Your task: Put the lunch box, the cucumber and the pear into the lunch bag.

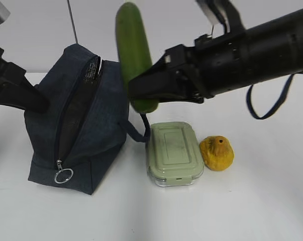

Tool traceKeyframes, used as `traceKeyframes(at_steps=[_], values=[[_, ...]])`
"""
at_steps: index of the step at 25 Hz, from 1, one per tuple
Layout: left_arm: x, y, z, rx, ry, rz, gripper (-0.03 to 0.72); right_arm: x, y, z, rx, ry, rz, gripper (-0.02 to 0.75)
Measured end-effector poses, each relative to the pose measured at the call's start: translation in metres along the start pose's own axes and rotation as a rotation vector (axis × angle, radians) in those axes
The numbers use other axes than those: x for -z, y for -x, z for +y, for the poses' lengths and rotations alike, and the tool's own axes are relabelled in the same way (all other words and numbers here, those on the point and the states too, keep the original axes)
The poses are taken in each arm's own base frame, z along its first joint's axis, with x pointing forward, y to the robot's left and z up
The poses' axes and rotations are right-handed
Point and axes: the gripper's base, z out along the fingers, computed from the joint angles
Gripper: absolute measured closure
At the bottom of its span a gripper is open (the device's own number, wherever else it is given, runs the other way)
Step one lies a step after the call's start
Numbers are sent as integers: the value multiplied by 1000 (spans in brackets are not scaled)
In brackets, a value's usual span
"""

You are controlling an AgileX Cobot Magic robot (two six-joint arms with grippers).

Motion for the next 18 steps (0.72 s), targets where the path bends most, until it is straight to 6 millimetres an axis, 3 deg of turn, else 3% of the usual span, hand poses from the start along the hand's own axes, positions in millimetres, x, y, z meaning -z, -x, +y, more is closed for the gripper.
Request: traceKeyframes(at_steps=[4,10,18], values=[[0,0,0,-1,-2,1,673,-35,5,11,-14,58,16,404],[-7,0,-12,-48,-11,16,673,-71,10,26,-19,119,29,405],[-8,2,-12,-68,12,8,674,-101,-3,-2,-84,35,75,405]])
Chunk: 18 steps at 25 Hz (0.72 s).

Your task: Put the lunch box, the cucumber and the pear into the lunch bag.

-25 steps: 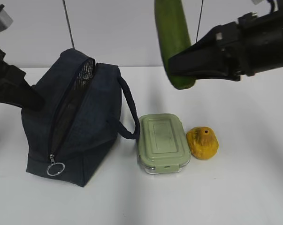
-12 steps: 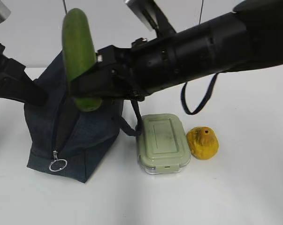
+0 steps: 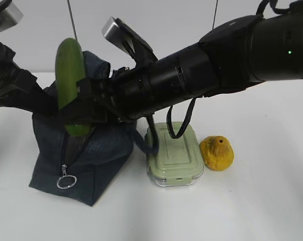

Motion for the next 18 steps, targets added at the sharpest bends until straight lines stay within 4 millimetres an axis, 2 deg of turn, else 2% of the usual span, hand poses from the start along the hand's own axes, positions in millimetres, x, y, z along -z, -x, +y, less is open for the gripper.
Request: traceKeyframes(at_steps=[10,18], values=[[-1,1,1,-1,8,-11,674,0,-13,-23,-76,-227,128,405],[-1,2,-1,3,-2,-13,674,-2,-14,-28,-104,-256,134,405]])
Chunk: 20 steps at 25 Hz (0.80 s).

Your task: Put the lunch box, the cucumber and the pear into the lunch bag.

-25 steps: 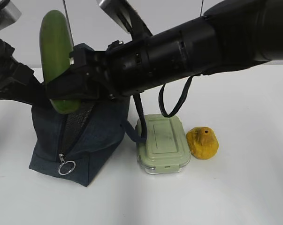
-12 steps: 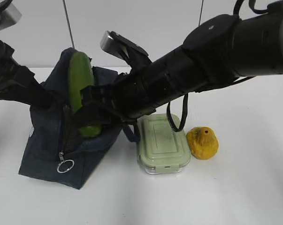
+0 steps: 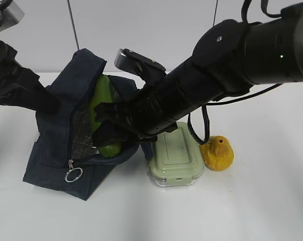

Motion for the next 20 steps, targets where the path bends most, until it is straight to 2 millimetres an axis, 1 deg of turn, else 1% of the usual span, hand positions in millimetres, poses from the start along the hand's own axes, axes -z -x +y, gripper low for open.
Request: traceKeyframes(at_steps=[4,6,9,13,20], values=[[0,0,-1,2,-6,3,675,-7,2,-3,25,-1,-1,399],[0,-1,-1,3,-8,6,675,-9,7,-1,34,19,-19,360],[0,-1,-1,3,-13,13,675,-9,16,5,42,63,-65,325],[0,-1,-1,3,-14,14,675,-7,23,9,52,84,-101,323],[0,-1,-1,3,-14,15,675,-8,23,9,63,82,-101,321]])
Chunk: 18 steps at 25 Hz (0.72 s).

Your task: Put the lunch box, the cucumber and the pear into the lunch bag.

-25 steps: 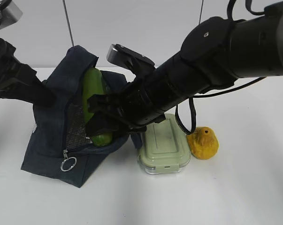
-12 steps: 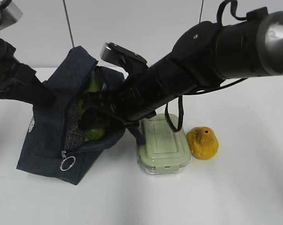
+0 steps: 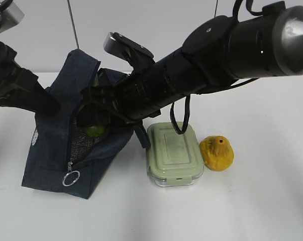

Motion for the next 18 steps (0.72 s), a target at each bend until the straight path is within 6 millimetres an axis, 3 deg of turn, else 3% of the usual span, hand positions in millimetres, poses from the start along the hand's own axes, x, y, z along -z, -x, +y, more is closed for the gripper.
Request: traceKeyframes(at_steps=[7,12,14,18], values=[[0,0,0,0,-1,2,675,0,-1,1,26,9,11,214],[0,0,0,-2,1,4,675,2,-4,3,70,26,43,196],[0,-1,0,-4,3,7,675,9,-2,7,107,22,40,199],[0,-1,1,-9,9,11,675,46,8,19,231,-34,14,218]])
